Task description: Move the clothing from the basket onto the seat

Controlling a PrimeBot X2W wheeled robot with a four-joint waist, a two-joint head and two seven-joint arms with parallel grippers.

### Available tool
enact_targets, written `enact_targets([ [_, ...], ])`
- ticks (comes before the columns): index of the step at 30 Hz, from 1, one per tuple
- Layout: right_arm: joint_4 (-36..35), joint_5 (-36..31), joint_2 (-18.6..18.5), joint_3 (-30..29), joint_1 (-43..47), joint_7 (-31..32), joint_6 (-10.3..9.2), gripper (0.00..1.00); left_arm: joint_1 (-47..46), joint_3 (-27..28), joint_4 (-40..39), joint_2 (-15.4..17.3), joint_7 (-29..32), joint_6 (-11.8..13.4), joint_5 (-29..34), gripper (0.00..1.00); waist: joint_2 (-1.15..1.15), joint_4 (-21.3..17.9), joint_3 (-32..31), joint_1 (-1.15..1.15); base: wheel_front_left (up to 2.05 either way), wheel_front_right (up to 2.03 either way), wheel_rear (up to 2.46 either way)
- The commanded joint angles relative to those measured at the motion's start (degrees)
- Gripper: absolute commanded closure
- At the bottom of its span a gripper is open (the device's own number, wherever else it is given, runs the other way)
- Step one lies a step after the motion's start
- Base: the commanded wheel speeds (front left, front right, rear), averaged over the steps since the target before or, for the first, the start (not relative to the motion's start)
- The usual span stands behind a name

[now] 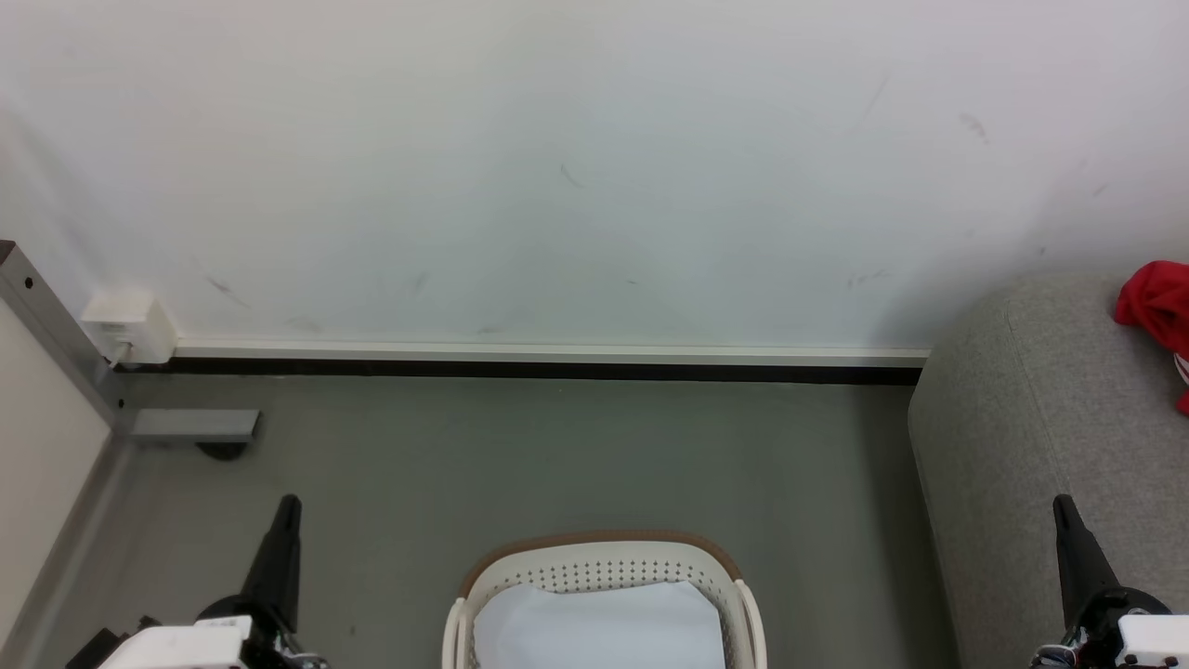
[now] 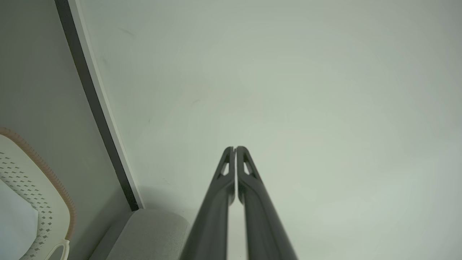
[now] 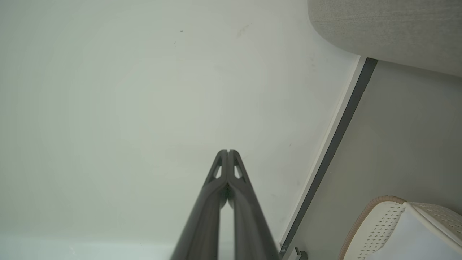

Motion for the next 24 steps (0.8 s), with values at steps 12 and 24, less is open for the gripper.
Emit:
enact_targets([
  [12, -0.3, 0.1, -0.5, -0.2, -0.7, 0.1, -0.12, 1.00, -0.4, 0.1, -0.2, 0.1, 0.2, -0.3, -0.8, 1.00, 0.00, 0.0, 0.0, 0.00, 0.00, 0.00, 0.00],
  [24, -0.3, 0.1, -0.5, -0.2, -0.7, 0.1, -0.12, 1.00, -0.4, 0.1, -0.2, 0.1, 0.2, -0.3, -0.8, 1.00, 0.00, 0.0, 0.0, 0.00, 0.00, 0.00, 0.00],
])
